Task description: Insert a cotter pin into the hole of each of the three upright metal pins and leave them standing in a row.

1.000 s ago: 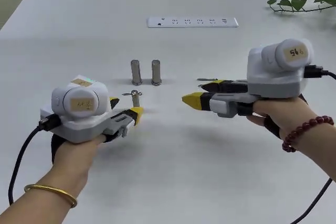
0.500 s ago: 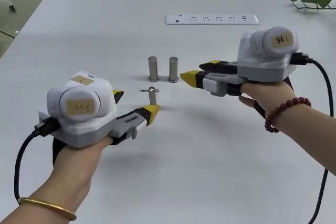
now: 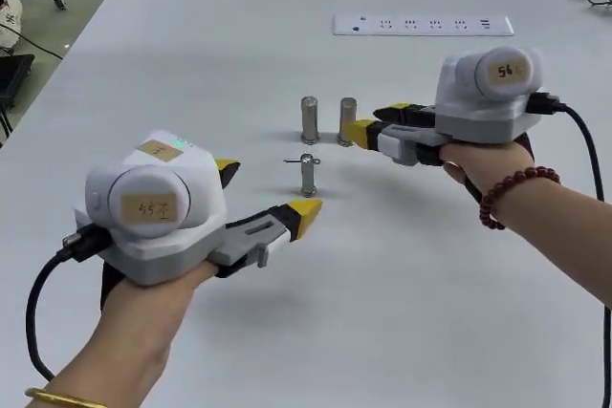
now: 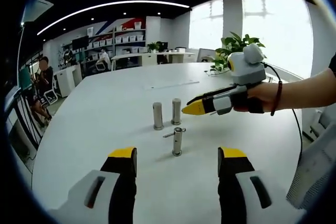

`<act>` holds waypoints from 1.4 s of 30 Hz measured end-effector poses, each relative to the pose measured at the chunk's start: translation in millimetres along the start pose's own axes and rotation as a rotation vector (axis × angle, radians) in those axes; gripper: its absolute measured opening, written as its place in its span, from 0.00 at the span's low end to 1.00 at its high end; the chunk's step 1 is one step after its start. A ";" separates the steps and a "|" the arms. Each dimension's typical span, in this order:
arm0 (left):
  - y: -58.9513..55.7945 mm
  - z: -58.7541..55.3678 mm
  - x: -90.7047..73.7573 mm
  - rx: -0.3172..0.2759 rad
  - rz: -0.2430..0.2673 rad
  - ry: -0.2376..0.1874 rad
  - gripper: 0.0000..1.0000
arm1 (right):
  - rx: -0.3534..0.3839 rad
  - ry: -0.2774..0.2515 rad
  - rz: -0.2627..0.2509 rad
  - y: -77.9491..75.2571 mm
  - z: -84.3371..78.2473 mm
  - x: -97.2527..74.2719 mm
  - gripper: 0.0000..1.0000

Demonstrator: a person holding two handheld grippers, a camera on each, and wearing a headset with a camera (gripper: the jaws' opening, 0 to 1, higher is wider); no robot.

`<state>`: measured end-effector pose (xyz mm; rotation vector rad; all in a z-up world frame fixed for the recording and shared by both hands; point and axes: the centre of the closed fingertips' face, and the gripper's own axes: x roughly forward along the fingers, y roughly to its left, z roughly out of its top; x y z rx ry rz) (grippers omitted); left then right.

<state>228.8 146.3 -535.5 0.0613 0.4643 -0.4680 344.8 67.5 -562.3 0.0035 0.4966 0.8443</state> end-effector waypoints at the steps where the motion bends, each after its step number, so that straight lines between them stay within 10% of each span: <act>1: -1.0 -0.4 -0.4 0.000 -0.006 0.000 0.62 | 0.000 0.000 -0.001 -0.3 -0.7 1.8 0.27; 42: -22.8 -3.5 -16.7 0.085 -0.137 -0.019 0.91 | -0.064 -0.001 0.025 -0.6 -4.2 29.9 0.09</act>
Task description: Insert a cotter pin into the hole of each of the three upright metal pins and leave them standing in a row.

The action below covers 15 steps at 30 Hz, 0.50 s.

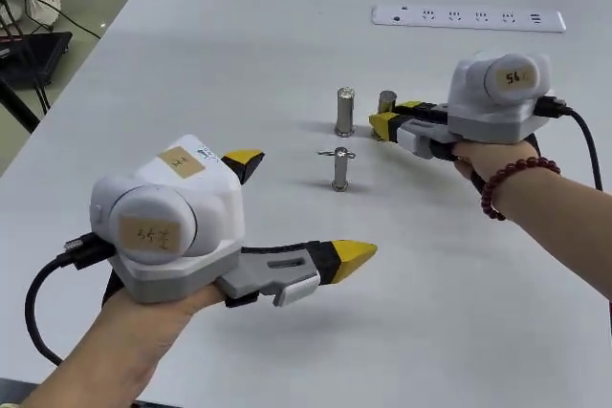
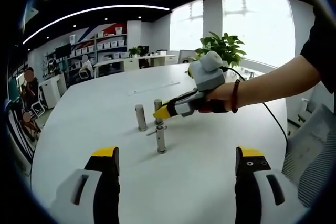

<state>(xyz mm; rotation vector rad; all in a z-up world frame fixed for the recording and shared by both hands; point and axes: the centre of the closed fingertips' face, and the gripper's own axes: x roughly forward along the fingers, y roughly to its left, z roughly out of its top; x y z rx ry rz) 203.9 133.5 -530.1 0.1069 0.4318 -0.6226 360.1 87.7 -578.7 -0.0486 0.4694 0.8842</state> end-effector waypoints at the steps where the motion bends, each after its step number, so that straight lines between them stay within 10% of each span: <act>1: -0.4 -0.1 0.0 0.001 -0.002 0.000 0.92 | -0.005 0.003 0.005 -0.1 0.5 -0.9 0.08; 15: -5.8 -0.9 0.4 0.021 -0.024 0.004 0.99 | -0.130 0.061 0.034 -7.0 -9.3 -22.5 0.08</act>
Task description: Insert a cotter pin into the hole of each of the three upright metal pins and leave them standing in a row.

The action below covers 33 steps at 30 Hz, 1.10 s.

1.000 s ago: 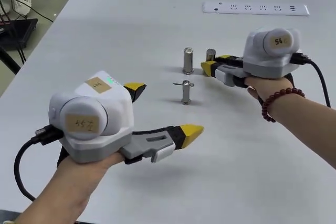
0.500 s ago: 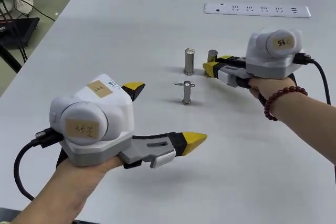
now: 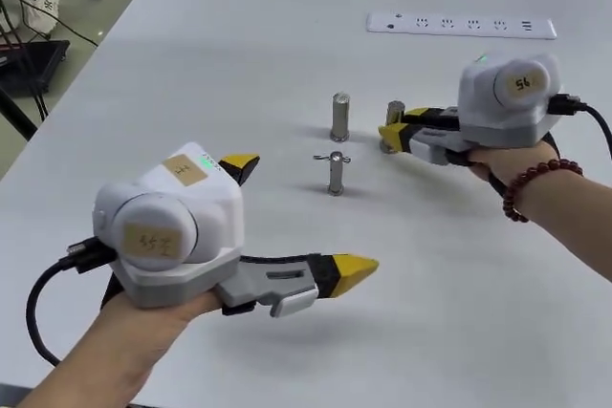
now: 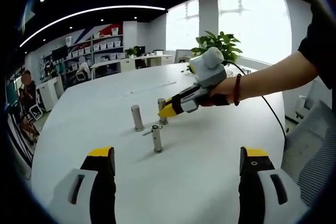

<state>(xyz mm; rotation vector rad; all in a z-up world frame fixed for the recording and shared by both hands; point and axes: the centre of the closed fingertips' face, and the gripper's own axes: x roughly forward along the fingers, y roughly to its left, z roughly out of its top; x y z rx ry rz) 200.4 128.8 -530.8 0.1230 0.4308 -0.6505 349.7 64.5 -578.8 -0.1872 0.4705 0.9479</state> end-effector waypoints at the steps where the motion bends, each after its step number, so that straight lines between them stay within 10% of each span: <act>1: -0.3 0.2 -0.2 -0.003 -0.001 -0.001 0.99 | -0.003 -0.001 0.001 2.0 0.3 -1.9 0.08; 19: -8.5 3.3 -3.2 -0.015 -0.026 -0.006 0.99 | -0.102 0.011 0.096 55.8 -10.7 -40.2 0.08; 33: -14.6 3.3 -13.5 -0.010 -0.027 -0.008 0.99 | -0.112 0.031 0.119 66.7 -30.7 -55.8 0.08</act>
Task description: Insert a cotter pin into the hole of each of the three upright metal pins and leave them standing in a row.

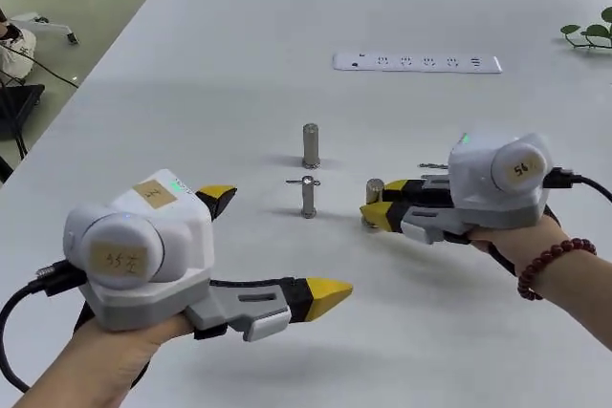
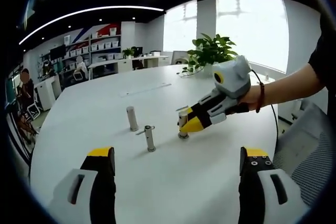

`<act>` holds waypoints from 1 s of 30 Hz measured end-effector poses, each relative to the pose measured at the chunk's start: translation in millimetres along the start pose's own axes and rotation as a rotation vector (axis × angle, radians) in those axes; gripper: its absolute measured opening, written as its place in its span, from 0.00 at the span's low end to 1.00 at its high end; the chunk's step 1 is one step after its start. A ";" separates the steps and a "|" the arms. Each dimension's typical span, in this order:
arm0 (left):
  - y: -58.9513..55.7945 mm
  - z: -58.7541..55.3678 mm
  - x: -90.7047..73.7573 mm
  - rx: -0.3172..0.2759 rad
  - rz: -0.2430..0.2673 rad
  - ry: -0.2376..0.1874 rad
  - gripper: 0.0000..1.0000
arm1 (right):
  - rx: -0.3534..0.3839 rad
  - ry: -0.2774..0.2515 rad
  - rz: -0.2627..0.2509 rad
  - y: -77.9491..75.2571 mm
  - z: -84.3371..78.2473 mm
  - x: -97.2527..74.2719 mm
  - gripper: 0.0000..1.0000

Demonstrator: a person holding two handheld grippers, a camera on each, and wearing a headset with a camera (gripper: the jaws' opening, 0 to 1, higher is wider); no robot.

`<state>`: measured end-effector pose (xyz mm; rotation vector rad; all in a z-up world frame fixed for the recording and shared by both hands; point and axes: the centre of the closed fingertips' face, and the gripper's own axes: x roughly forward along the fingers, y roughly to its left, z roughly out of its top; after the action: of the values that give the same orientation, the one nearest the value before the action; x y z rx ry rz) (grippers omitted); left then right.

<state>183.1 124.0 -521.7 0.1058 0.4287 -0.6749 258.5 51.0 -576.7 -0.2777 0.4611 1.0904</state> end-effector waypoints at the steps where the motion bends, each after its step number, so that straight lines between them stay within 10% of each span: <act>1: -0.4 0.0 -0.3 -0.001 0.000 0.000 0.99 | -0.008 0.006 -0.001 0.2 -1.7 -1.0 0.08; 30: -7.9 -5.1 -4.2 -0.028 0.002 0.017 0.98 | -0.023 0.027 0.024 4.2 -15.0 -10.9 0.10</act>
<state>173.4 121.5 -524.3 0.0853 0.4538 -0.6664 247.2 37.8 -584.3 -0.3082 0.4774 1.1165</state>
